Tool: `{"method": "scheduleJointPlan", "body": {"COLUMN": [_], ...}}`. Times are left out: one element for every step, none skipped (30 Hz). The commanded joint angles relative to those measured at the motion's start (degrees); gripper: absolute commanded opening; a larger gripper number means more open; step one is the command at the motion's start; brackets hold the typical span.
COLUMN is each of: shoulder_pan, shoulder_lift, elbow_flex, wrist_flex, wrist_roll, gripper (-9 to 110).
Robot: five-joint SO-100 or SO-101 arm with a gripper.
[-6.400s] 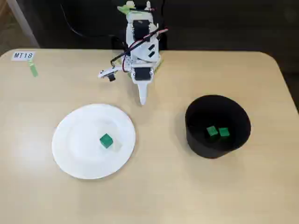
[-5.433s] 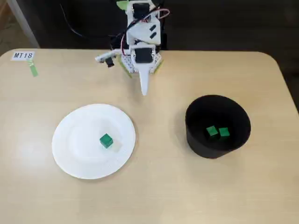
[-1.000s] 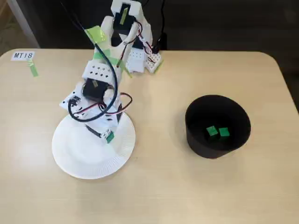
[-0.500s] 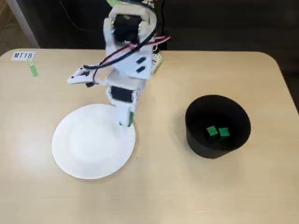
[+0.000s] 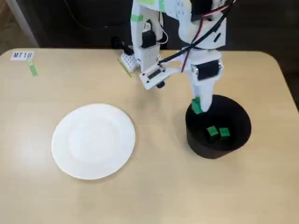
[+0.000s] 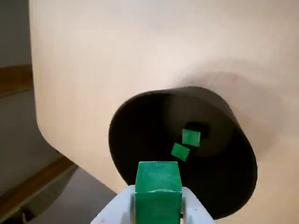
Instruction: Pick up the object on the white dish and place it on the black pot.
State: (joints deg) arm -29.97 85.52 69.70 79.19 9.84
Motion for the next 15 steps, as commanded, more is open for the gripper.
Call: {"method": "scheduleJointPlan", "body": {"shoulder_pan": [-3.78, -4.66, -5.36, -5.89, -6.33, -6.68, -6.77, -6.77, -6.77, -6.68, -6.42, -6.15, -5.80, -5.45, -5.10], "shoulder_lift": [-1.32, -2.64, -4.04, -5.45, -6.86, -8.17, -9.40, -10.55, -11.51, -12.48, -13.54, -14.50, -15.38, -16.17, -16.87], "elbow_flex": [-2.20, -2.20, -2.20, -2.20, -2.20, -2.20, -2.11, -2.11, -1.85, -1.85, -1.76, -1.76, -1.76, -1.76, -1.76], "wrist_flex": [-1.76, -2.46, -3.08, -3.78, -4.75, -5.62, -6.33, -7.12, -8.17, -8.96, -9.67, -10.11, -10.20, -10.37, -10.46], "wrist_roll": [-0.53, -1.05, -1.41, -1.85, -2.29, -2.64, -2.99, -3.43, -3.96, -4.39, -4.83, -5.01, -5.19, -5.45, -5.71], "gripper": [0, 0, 0, 0, 0, 0, 0, 0, 0, 0, 0, 0, 0, 0, 0]}}
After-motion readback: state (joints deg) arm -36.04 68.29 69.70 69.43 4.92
